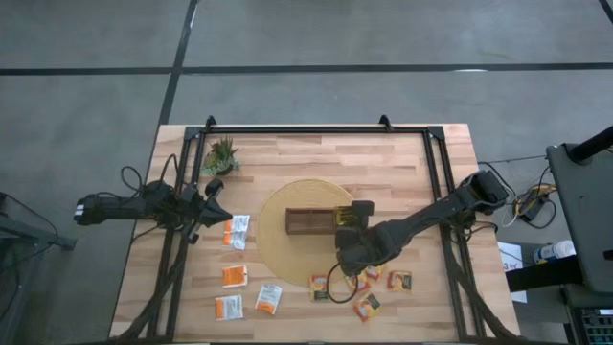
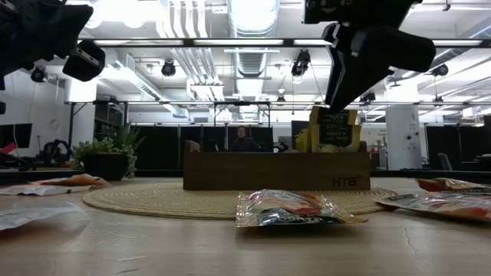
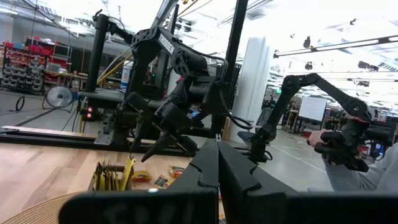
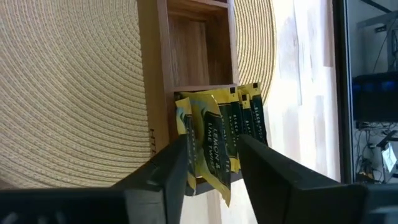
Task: Pick & Place Tea
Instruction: Put the yellow tea bag into the right of the wooden organizer
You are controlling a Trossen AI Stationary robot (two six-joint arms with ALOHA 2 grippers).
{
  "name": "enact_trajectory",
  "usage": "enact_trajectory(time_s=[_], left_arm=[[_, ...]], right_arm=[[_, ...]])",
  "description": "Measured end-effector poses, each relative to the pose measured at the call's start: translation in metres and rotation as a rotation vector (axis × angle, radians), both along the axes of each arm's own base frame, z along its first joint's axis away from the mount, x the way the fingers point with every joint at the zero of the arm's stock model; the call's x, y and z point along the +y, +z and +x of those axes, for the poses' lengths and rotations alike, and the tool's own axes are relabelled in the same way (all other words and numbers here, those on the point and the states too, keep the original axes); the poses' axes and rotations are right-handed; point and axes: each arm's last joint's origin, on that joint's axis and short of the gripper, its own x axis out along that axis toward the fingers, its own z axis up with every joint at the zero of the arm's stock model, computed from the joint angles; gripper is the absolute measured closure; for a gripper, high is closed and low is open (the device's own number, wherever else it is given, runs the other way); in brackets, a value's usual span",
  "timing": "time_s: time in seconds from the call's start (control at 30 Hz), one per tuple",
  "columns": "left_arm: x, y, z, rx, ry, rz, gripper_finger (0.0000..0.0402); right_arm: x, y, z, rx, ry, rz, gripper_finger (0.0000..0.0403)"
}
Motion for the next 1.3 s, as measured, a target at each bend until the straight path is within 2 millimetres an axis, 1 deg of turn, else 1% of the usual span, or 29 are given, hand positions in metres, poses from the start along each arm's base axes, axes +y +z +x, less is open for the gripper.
enact_trajectory(time_s=[0.2,0.33,0.5,0.73,0.93,1.17,1.3], left_arm=[[0.000,0.000,0.000,0.000,0.000,0.000,0.0402],[0.000,0.000,0.000,0.000,0.000,0.000,0.0402],[0.000,0.000,0.000,0.000,0.000,0.000,0.0402],[0.000,0.000,0.000,0.000,0.000,0.000,0.0402],[0.000,0.000,0.000,0.000,0.000,0.000,0.0401],[0.000,0.000,0.000,0.000,0.000,0.000,0.0402],[0.000,0.000,0.000,-0.001,0.000,0.000,0.0402]], right_arm=[[0.002,0.006,0.004,-0.059,0.002,0.015,0.0271],[0.002,0.009,0.008,-0.118,-0.004,-0.020,0.0281],[-0.002,0.008,0.013,-0.167,-0.028,-0.076,0.0293],[-0.011,0.005,0.015,-0.159,-0.061,-0.077,0.0308],[-0.013,-0.002,0.011,-0.128,-0.061,-0.077,0.0320],[-0.013,-0.003,0.011,-0.127,-0.062,-0.073,0.0328],[-0.012,-0.005,0.010,-0.103,-0.053,-0.020,0.0326]])
